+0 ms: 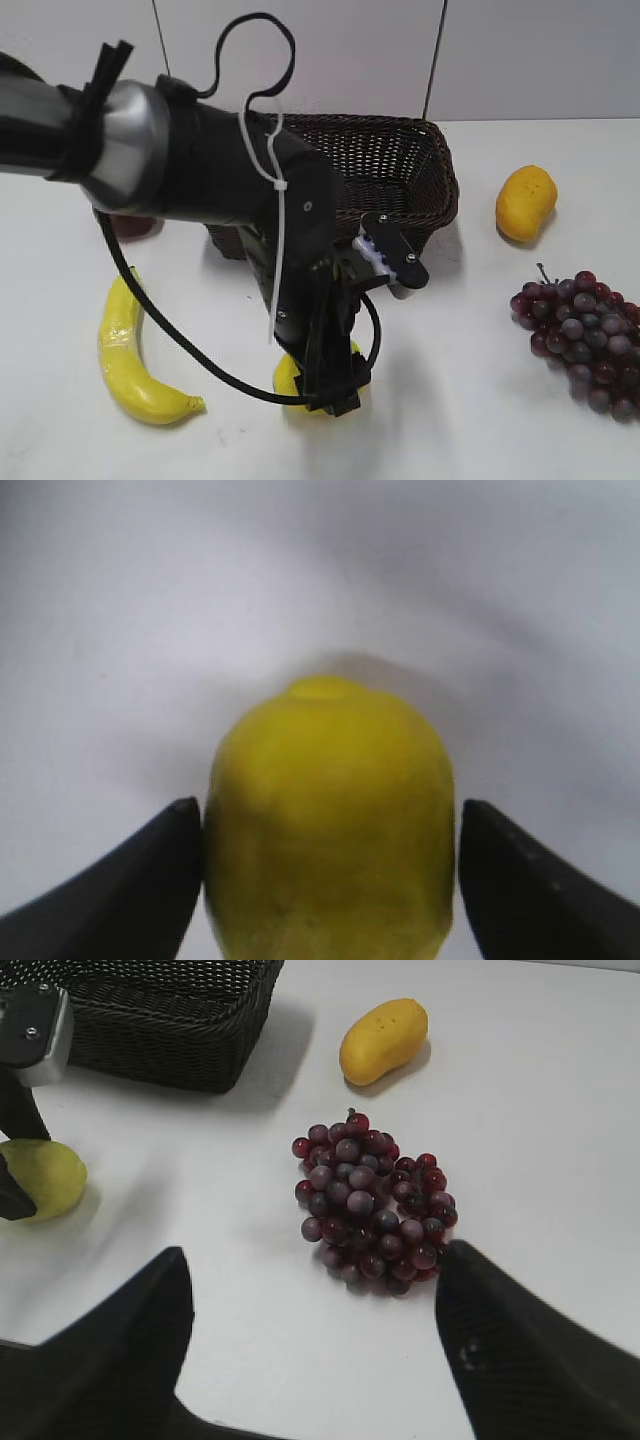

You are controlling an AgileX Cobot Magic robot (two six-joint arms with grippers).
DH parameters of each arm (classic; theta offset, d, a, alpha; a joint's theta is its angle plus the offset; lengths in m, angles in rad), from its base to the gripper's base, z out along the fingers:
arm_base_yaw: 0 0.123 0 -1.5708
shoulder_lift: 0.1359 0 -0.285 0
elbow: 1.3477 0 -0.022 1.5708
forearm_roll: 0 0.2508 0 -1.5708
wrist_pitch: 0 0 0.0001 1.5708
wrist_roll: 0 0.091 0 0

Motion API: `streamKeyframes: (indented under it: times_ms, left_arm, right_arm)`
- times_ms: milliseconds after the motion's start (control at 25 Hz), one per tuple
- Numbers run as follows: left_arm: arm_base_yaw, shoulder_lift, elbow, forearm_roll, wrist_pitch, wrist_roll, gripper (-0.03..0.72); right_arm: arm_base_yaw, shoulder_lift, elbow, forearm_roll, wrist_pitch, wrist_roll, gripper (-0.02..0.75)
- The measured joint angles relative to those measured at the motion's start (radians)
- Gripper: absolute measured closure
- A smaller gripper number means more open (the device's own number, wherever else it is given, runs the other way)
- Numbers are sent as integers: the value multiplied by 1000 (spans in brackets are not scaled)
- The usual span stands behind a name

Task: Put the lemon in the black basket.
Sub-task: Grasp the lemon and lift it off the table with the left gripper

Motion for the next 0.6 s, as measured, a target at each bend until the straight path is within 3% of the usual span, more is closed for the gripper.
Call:
streamKeyframes:
  times_ms: [360,600]
  left_arm:
    - [0,11,-9,-22,27,0,141]
    - [0,-16,-111,-18,92,1,141]
  right_arm:
    - [0,0,0,0,0,0,167]
    - [0,0,0,0,0,0,167]
